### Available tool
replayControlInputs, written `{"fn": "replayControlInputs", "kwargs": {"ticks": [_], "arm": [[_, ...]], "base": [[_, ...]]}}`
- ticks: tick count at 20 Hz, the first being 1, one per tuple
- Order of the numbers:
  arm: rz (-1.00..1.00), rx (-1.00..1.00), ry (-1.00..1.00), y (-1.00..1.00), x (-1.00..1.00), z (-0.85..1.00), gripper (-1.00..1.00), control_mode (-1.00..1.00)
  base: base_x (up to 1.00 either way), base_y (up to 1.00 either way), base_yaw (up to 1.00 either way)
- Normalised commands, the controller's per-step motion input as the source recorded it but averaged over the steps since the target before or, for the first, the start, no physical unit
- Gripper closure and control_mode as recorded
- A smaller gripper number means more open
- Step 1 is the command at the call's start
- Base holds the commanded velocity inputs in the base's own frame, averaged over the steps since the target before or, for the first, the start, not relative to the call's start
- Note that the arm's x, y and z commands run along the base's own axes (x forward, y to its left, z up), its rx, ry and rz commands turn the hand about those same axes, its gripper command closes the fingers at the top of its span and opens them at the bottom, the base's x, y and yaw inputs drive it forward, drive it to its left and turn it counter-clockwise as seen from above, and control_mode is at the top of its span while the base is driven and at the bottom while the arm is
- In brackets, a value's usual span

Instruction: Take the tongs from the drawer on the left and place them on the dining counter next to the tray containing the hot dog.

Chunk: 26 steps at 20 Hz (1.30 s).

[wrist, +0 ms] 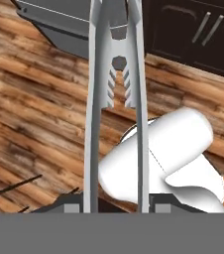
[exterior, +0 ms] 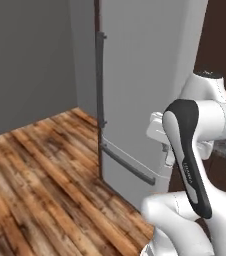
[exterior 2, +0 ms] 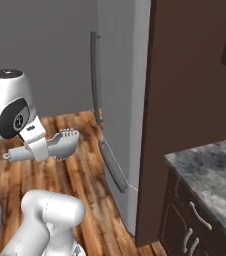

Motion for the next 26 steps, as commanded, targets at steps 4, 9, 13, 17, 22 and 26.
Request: {"fn": "replayControlInputs", "kwargs": {"ticks": [4,9,13,17,22,26], "arm": [[0.0,0.0,0.0,0.0,0.0,0.0,1.0,1.0],[0.0,0.0,0.0,0.0,0.0,0.0,1.0,1.0],[0.0,0.0,0.0,0.0,0.0,0.0,1.0,1.0],[0.0,0.0,0.0,0.0,0.0,0.0,1.0,1.0],[0.0,0.0,0.0,0.0,0.0,0.0,1.0,1.0],[0.0,0.0,0.0,0.0,0.0,0.0,1.0,1.0]], "base": [[1.0,1.0,0.04],[1.0,0.88,0.17],[1.0,0.61,0.37],[0.8,0.37,0.52],[0.75,0.3,0.58],[0.72,0.22,0.65]]}}
